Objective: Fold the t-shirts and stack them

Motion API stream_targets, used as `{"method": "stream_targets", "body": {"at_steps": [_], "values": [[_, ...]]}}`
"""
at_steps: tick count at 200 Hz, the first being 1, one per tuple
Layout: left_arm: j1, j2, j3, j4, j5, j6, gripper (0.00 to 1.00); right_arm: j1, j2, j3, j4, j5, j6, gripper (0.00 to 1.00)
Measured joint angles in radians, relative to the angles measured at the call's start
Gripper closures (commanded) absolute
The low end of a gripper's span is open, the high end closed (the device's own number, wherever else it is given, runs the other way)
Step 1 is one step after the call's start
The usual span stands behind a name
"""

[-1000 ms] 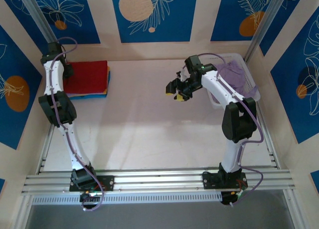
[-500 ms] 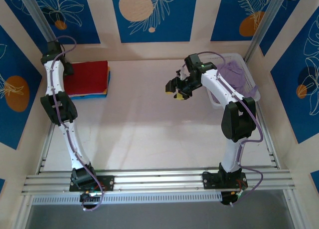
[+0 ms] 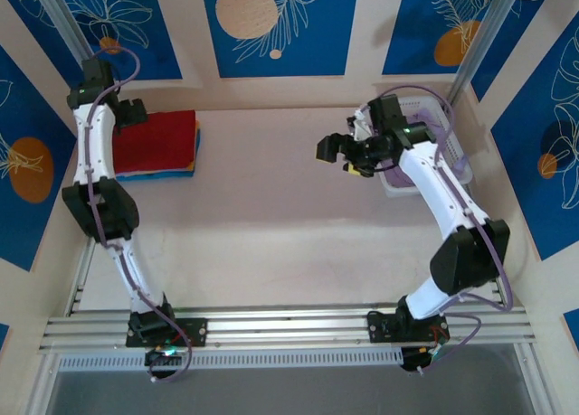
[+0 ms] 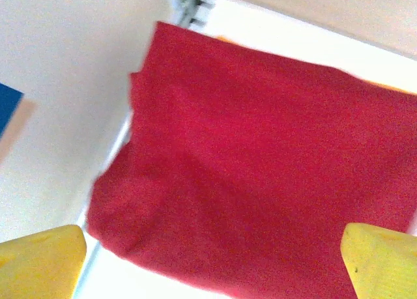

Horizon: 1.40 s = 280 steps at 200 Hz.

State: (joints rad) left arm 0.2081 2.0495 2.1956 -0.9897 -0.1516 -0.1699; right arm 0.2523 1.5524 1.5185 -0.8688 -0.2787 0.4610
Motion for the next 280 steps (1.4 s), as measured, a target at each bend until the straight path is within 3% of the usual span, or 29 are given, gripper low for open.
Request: {"method": "stream_targets", "body": {"at_steps": [28,61,83,107,153,219,253,280], "values": [[-0.090,-0.291,-0.381,0.191,0.080,-0.050,0.01,-0.035,-0.102,-0.157,0.120,0.081,-0.013,0.01],[-0.208,-0.602,-0.907,0.541,0.144,-0.065,0.01,-0.023,-0.276,-0.520,0.420,0.247,-0.078,0.01],[-0.282,-0.740,-1.206,0.801,0.140,0.002,0.00,-0.018,-0.333,-0.702,0.606,0.376,-0.128,0.01],[-0.307,-0.814,-1.415,1.010,0.141,0.054,0.01,-0.033,-0.331,-0.821,0.803,0.486,-0.197,0.01],[-0.307,-0.830,-1.555,1.217,0.144,0.072,0.01,-0.111,-0.279,-0.967,1.173,0.546,-0.295,0.01],[-0.307,-0.822,-1.769,1.478,0.045,0.155,0.01,-0.247,-0.222,-1.104,1.540,0.477,-0.337,0.01],[-0.307,-0.662,-1.941,1.813,-0.015,0.179,0.01,-0.257,-0.140,-1.133,1.721,0.446,-0.346,0.01],[-0.307,-0.497,-1.974,2.007,-0.018,0.192,0.01,-0.259,-0.090,-1.133,1.799,0.431,-0.353,0.01]]}}
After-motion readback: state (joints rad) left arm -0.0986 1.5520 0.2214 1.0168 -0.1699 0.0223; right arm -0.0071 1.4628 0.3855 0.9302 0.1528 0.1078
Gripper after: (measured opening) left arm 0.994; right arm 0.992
